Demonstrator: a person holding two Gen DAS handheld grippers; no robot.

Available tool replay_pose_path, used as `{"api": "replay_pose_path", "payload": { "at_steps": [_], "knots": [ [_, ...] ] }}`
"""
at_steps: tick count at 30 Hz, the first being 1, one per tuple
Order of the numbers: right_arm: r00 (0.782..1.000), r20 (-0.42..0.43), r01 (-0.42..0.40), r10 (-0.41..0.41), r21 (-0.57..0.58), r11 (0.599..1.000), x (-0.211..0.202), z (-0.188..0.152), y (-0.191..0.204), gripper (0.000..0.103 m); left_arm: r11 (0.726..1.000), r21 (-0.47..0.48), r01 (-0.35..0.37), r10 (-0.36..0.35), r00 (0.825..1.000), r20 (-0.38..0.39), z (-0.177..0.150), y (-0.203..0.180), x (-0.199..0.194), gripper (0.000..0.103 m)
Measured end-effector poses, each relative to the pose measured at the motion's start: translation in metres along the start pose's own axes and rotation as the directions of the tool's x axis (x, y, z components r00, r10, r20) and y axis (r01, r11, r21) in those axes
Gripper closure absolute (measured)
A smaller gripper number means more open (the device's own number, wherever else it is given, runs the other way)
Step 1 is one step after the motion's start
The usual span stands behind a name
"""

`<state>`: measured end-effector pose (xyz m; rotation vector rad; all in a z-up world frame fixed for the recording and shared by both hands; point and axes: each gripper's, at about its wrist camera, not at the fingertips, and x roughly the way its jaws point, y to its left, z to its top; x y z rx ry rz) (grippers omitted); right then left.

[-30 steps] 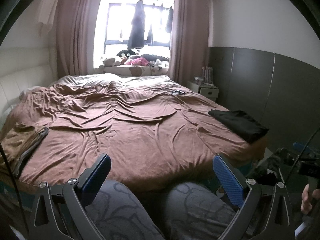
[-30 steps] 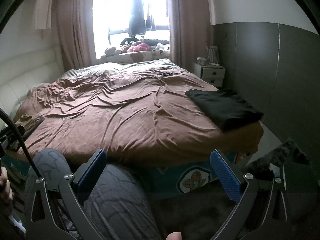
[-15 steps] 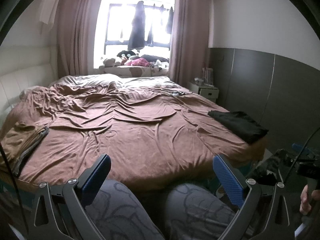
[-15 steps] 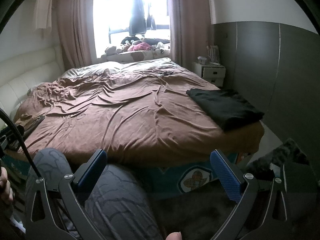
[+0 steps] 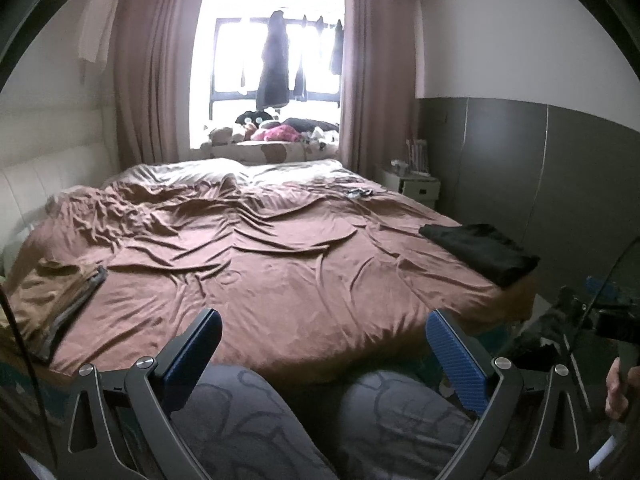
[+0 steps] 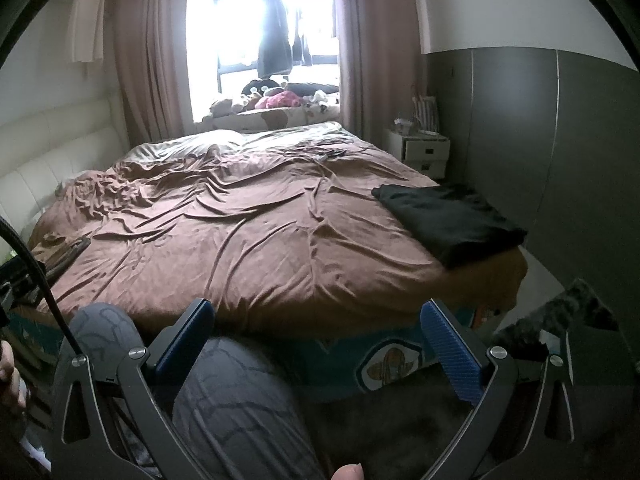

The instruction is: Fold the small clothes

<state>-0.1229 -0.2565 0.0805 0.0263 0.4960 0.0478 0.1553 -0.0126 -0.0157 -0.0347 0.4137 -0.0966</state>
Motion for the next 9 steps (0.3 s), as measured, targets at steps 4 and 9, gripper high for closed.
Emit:
{"api": "replay_pose_path", "payload": {
  "at_steps": [4, 9],
  "knots": [
    [1.0, -0.004, -0.007, 0.007, 0.0, 1.0, 0.0028, -0.0001, 0.0008, 0.0, 1.0, 0.001, 0.0, 0.0, 1.0, 0.004, 0.0005, 0.0035, -0.0026, 0.0],
    [1.0, -0.007, -0.026, 0.026, -0.02, 0.999, 0.0081, 0.0045, 0.008, 0.0, 1.0, -0.002, -0.016, 0.016, 1.0, 0.011, 0.0012, 0.0084, -0.002, 0.0]
  ]
}}
